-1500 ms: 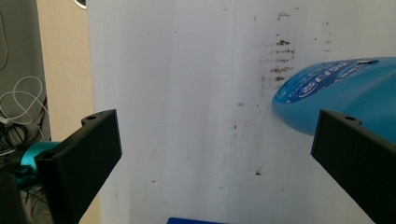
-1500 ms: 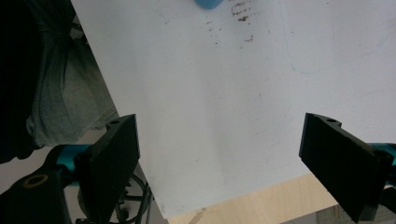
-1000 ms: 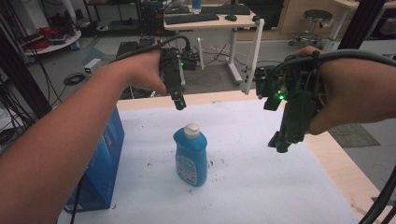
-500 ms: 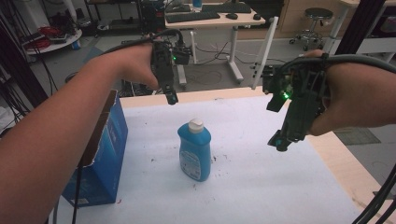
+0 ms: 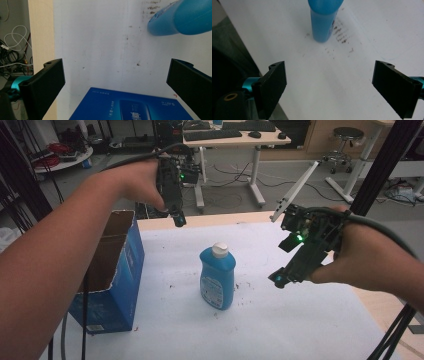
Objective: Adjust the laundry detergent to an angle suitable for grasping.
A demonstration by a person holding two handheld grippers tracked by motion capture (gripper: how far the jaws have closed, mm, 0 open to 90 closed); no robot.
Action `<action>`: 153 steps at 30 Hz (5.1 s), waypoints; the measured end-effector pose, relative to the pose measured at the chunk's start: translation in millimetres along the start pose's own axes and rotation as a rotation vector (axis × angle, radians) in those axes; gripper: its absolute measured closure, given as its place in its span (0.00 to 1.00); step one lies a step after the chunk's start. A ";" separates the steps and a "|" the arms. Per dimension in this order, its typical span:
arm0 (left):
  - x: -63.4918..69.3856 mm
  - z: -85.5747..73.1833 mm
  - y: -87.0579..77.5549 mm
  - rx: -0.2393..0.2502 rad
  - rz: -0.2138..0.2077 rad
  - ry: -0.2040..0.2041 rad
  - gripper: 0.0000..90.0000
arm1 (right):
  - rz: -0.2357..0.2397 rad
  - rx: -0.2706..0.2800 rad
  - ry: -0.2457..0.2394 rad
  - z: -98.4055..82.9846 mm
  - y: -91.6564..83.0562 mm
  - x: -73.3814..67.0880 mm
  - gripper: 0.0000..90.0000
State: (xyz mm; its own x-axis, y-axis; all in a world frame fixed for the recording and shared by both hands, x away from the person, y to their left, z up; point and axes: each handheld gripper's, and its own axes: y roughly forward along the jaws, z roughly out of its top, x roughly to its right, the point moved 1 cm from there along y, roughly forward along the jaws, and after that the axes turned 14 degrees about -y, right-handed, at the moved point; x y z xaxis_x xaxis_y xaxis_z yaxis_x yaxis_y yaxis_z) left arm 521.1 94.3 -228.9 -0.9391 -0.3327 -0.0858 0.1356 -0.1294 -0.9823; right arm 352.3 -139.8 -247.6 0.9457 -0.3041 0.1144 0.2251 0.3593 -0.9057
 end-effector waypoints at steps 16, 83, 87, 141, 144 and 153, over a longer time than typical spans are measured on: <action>-2.6 -2.3 -0.6 0.018 -0.002 0.000 0.02 | -0.051 0.217 0.132 1.4 52.6 0.4 0.13; -5.2 -1.3 2.8 0.015 0.008 -0.007 0.02 | -0.169 0.355 0.173 31.8 128.7 1.8 0.28; -5.1 -1.2 2.6 0.015 0.009 -0.007 0.02 | -0.174 0.358 0.171 31.6 128.6 1.2 0.28; -3.2 4.5 8.7 0.003 -0.002 0.003 0.02 | -0.112 0.398 0.008 30.2 108.3 9.0 0.49; -1.8 5.6 8.8 0.000 -0.006 0.005 0.02 | -0.059 0.397 -0.027 29.6 106.8 10.4 0.49; 1.9 4.7 6.6 0.001 -0.006 0.002 0.02 | 0.051 0.426 -0.170 28.7 108.6 11.4 0.49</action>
State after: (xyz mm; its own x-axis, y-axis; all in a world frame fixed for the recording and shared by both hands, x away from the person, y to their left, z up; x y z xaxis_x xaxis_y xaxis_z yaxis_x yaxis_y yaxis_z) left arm 521.8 88.4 -234.7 -0.9407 -0.3298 -0.0801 0.1301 -0.1322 -0.9826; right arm 394.3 -78.9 -333.0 0.9751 -0.1408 0.1715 0.2201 0.7116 -0.6672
